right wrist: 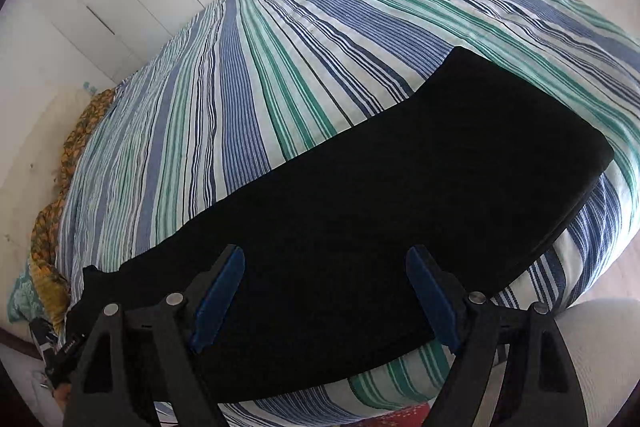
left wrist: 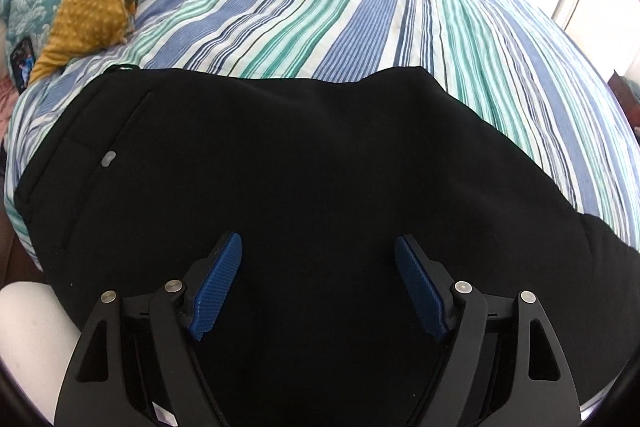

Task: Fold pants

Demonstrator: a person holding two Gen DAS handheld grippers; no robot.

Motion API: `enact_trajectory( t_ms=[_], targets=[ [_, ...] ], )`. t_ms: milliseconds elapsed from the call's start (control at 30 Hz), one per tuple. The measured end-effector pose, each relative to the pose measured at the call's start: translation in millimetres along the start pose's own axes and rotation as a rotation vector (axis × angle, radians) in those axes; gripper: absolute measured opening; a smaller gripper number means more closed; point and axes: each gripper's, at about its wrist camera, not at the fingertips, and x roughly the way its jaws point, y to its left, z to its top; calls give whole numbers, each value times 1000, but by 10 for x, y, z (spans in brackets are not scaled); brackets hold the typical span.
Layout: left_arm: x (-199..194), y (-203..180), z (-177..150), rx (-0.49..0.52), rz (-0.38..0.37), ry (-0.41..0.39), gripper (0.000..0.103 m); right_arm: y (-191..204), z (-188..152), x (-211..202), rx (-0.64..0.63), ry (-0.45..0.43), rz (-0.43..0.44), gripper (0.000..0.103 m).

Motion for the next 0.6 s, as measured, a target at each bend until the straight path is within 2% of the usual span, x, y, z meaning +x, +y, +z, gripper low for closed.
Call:
enact_trajectory(
  t_ms=[100, 600],
  targets=[
    [17, -35, -6, 6, 9, 3, 83, -88, -5, -4, 45, 0, 30, 83],
    [52, -48, -38, 29, 27, -4, 84, -121, -11, -49, 79, -9, 66, 83]
  ],
)
